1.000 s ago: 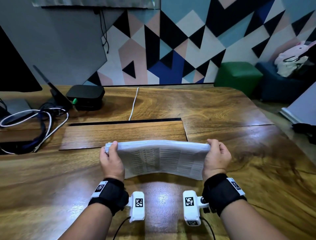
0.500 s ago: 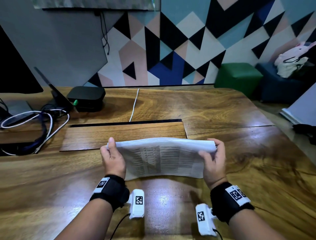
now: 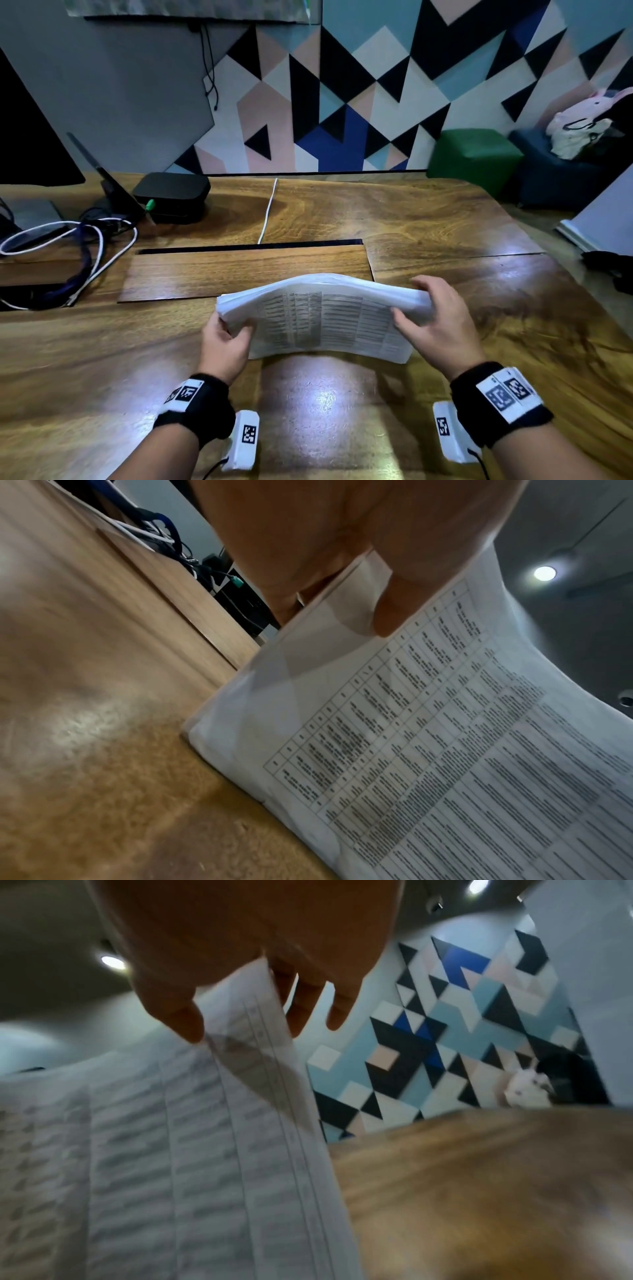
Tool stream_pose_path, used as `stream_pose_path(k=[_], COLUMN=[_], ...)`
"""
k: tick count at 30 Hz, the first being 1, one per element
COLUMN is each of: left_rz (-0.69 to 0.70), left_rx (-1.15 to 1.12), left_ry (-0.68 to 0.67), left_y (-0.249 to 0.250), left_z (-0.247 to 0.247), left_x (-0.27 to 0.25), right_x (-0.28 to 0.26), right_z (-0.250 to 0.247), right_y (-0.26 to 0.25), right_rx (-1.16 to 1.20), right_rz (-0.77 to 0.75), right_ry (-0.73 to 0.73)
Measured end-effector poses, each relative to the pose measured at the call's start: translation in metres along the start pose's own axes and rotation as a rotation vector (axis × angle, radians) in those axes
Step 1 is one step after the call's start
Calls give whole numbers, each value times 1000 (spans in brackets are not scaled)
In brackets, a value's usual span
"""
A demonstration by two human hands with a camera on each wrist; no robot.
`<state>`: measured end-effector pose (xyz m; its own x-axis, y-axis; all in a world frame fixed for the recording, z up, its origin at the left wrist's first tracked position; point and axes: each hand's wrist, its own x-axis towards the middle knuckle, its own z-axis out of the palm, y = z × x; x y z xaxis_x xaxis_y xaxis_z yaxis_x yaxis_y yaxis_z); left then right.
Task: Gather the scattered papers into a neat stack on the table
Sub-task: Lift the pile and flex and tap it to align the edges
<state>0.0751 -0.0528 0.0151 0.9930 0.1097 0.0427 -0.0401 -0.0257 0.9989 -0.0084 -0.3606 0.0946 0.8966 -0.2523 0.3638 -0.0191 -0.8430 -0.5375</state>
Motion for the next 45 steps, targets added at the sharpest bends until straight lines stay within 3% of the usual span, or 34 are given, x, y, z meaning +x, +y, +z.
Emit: stream_pose_path(k=[3, 7, 10, 19, 23, 28, 30, 32, 36, 38, 40, 42, 45], left_rz=[7, 9, 16, 37, 28, -14, -22, -27, -59, -57, -48, -27, 43], left_rx=[15, 20, 4, 18, 17, -14, -24, -27, -34, -44, -56, -64, -114], left_ry=[-13, -29, -30, -76, -88, -115, -109, -97, -52, -24, 17, 64, 140], left_y=[-1, -2, -3, -7, -8, -5, -3, -3, -7, -8, -7, -2, 9], left_z=[-3, -5, -7, -12, -14, -11, -9, -10, -15, -13, -5, 4, 12], left_x=[-1, -1, -1, 0, 1, 2, 4, 7, 4, 3, 0, -3, -10], right_x=[21, 40, 43, 40, 43, 51, 54, 55, 27, 5, -10, -13, -15], right_z=[-16, -5, 6, 8, 8, 3, -4, -11, 8, 37, 58, 65, 61], right_y=[-33, -58, -57, -50, -51, -49, -41, -19, 27, 33, 26, 15, -1], right_rx=[-248, -399, -490, -523, -564, -519, -439, -170, 672, 764, 702, 681, 716], right_rz=[-91, -143, -72, -91, -31, -16, 55, 163, 483, 633, 671, 643, 473], right_ry=[-199, -387, -511, -397, -513, -543, -552, -480, -306, -273, -196, -59, 136])
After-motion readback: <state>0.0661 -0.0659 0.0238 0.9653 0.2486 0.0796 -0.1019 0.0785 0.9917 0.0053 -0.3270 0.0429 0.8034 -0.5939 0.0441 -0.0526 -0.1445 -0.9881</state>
